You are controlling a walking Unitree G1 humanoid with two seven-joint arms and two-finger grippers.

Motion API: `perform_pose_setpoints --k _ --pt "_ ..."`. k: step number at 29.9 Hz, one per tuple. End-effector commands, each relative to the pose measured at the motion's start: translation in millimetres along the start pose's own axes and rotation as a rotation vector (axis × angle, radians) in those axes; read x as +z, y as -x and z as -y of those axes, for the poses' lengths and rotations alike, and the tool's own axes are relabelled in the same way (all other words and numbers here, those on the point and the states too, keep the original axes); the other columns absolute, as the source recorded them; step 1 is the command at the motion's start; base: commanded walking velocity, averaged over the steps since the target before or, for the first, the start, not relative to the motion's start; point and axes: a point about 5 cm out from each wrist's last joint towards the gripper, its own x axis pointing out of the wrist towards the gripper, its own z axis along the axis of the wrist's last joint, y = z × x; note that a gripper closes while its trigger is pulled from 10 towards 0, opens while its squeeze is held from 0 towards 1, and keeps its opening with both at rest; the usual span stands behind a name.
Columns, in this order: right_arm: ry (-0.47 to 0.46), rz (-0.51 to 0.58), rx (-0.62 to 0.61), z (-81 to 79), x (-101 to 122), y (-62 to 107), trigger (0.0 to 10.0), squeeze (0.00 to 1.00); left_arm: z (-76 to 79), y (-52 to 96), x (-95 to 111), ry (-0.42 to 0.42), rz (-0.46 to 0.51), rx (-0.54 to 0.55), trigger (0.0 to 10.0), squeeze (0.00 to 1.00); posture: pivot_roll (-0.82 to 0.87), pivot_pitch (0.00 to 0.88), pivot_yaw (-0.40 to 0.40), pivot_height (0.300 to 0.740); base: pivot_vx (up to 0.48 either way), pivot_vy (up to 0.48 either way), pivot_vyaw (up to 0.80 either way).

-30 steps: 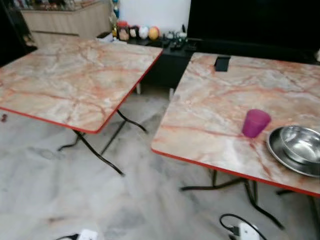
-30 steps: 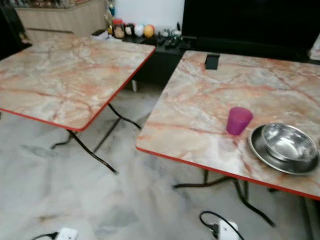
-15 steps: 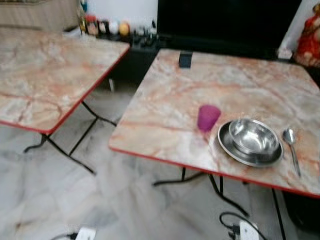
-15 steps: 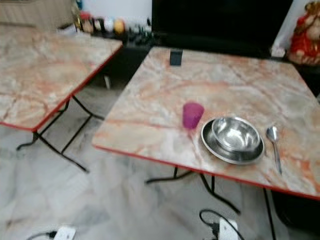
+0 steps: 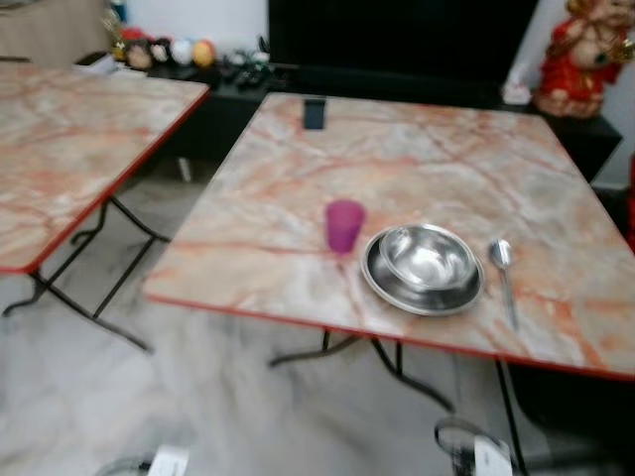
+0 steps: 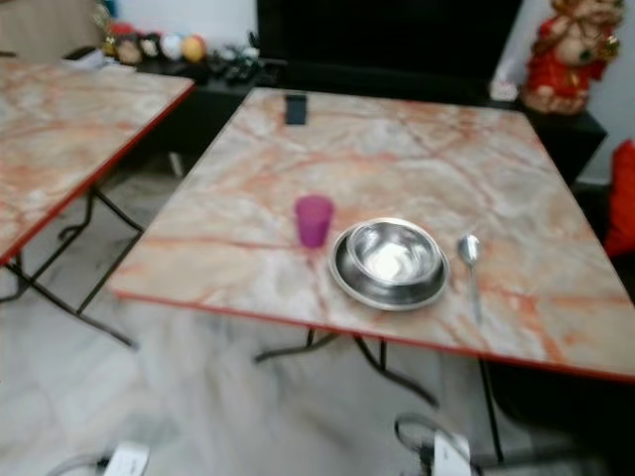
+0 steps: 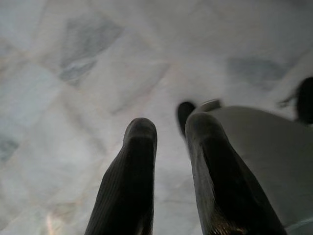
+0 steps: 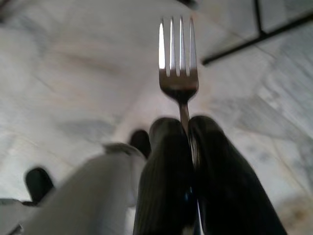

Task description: Setting the table

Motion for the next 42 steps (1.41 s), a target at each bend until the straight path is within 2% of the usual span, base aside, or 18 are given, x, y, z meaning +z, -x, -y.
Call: perform_pose_setpoints --k 1,7,22,30,42 --pt "-0.006 0.011 0.009 -5.4 2.7 -0.7 10.0 0.0 -7.7 2.2 -9.2 0.003 -0.028 0.021 10.0 0.0 0.05 0.0 -0.025 0.727 0.0 0.0 0.0" --pt "0.003 0.016 -0.009 -4.2 3.3 -0.7 10.0 0.0 -7.8 2.2 -9.3 0.003 -0.03 0.021 10.0 0.0 0.05 0.0 -0.025 0.727 0.0 0.0 -0.08" --pt "-0.012 0.02 -0.013 -4.2 3.3 -0.7 10.0 0.0 -7.9 2.2 -9.4 0.005 -0.031 0.021 10.0 0.0 0.05 0.0 -0.023 0.727 0.0 0.0 -0.73" --pt "-0.007 0.026 -0.007 -4.6 4.1 -0.7 10.0 0.0 -7.9 2.2 -9.1 -0.008 -0.031 0.019 10.0 0.0 0.05 0.0 -0.025 0.727 0.0 0.0 0.0" --pt "-0.003 0.026 -0.006 -4.8 4.1 -0.7 10.0 0.0 -8.3 2.2 -9.0 -0.01 -0.03 0.022 10.0 0.0 0.05 0.0 -0.025 0.727 0.0 -0.258 0.0"
